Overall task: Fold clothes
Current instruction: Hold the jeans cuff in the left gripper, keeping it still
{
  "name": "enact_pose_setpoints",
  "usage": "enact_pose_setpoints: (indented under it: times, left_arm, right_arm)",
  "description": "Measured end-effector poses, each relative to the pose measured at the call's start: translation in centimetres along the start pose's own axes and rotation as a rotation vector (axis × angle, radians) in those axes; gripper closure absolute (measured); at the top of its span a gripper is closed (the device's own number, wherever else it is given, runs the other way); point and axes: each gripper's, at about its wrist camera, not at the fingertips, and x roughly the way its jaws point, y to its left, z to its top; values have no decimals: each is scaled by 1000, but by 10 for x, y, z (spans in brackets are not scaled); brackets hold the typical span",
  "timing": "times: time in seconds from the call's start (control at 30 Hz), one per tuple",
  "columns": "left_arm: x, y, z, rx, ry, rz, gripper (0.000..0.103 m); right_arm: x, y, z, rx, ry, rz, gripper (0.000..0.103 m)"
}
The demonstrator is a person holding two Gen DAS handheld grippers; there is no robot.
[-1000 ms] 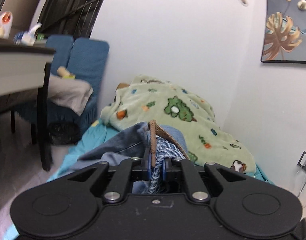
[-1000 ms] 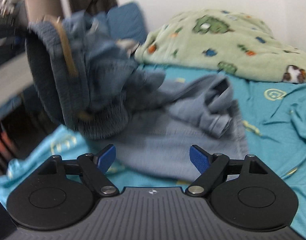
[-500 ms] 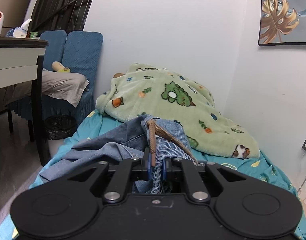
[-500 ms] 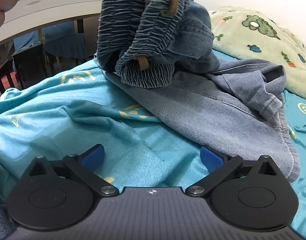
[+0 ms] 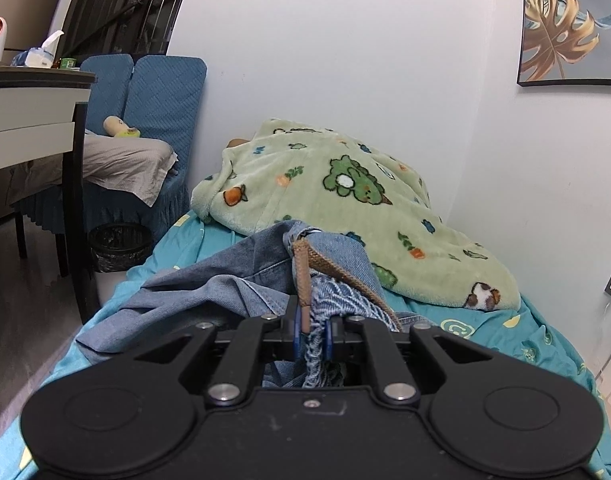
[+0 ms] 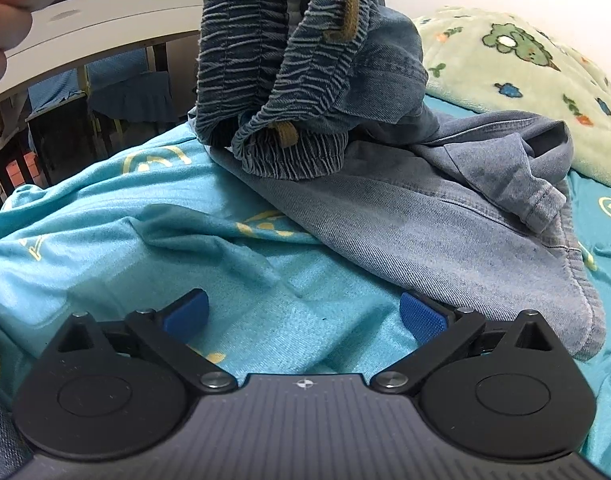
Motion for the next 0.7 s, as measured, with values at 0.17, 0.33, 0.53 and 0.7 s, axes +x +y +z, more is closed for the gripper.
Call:
enact_pose_setpoints:
  times: [0.17,0.33,0.53,0.7]
  left_arm:
    - [5,-1,1,-26,13,3,93]
    - [6,-4,1,-25,13,6,93]
    - [5,-1,-1,-22,16,10,92]
    - [8,-2,-2,-15,21,8,92]
  right_arm:
    - [0,1,0,1,0,1,0]
    - [0,0,0,3,0,2,0]
    - [0,1,-1,2,0,2,0]
    - [0,1,-1,3,0,3,0]
